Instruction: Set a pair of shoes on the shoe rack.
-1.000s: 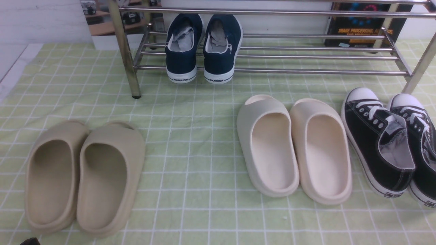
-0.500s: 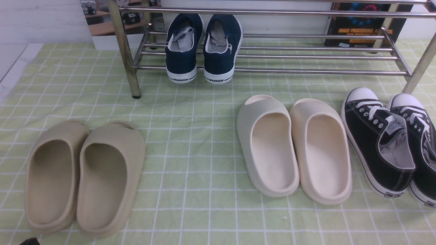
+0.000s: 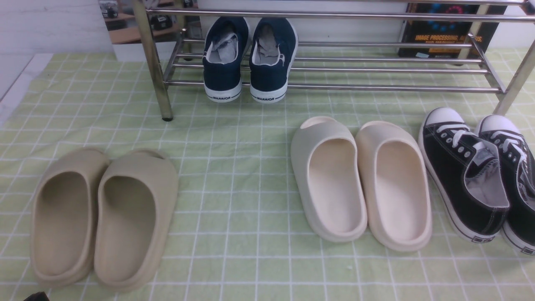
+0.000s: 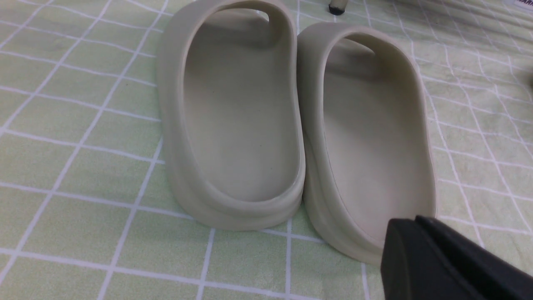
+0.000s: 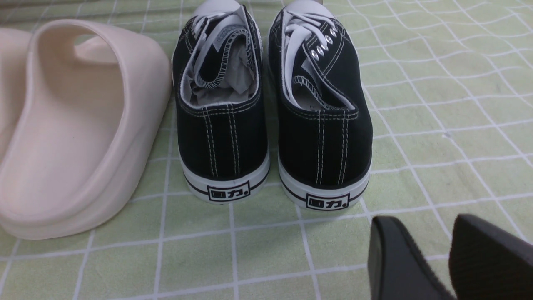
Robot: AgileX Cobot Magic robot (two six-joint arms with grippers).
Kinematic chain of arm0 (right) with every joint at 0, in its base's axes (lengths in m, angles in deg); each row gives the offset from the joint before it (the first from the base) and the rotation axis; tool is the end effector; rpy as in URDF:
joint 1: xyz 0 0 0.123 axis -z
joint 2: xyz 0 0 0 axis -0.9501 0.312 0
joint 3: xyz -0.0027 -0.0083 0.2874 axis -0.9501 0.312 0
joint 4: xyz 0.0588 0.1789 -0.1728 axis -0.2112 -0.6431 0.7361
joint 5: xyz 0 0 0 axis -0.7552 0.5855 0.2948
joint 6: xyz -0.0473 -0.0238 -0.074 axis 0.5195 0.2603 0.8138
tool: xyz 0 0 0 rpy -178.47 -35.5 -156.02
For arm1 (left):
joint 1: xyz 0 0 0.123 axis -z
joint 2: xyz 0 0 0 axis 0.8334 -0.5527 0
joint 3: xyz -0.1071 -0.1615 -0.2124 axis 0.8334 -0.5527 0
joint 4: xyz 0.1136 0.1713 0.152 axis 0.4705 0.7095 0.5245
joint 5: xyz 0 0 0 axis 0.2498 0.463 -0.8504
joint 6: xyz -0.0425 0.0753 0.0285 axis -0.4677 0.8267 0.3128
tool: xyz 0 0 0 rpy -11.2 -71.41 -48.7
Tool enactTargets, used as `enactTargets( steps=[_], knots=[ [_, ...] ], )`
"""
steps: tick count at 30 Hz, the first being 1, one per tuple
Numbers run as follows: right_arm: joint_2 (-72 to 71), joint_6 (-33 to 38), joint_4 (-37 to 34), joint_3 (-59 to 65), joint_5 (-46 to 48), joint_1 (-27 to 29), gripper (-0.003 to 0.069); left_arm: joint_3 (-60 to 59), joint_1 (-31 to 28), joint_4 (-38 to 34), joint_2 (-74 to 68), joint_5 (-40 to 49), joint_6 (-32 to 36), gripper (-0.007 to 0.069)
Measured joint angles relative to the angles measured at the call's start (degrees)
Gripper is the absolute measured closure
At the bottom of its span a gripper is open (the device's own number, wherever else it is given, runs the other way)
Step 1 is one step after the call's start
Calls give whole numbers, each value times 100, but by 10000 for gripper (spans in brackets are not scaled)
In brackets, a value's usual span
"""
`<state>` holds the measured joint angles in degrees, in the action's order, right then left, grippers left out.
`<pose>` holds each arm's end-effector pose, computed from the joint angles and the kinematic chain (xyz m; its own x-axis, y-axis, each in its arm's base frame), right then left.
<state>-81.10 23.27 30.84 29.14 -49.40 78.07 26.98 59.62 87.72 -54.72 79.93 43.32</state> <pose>0.0530 -0.0089 0.1737 -0.2813 0.1132 -0.9529 0.1633 0.9842 0.0687 0.0538 -0.0027 0.1690 -0.3122 -0.2599 -0.9138 -0.0352 0.9643 -0.2623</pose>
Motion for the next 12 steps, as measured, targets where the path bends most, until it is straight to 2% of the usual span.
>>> enactTargets(
  steps=[12],
  knots=[
    [0,0,0,0,0,0,420,0,0,0,0,0,0,599]
  ],
)
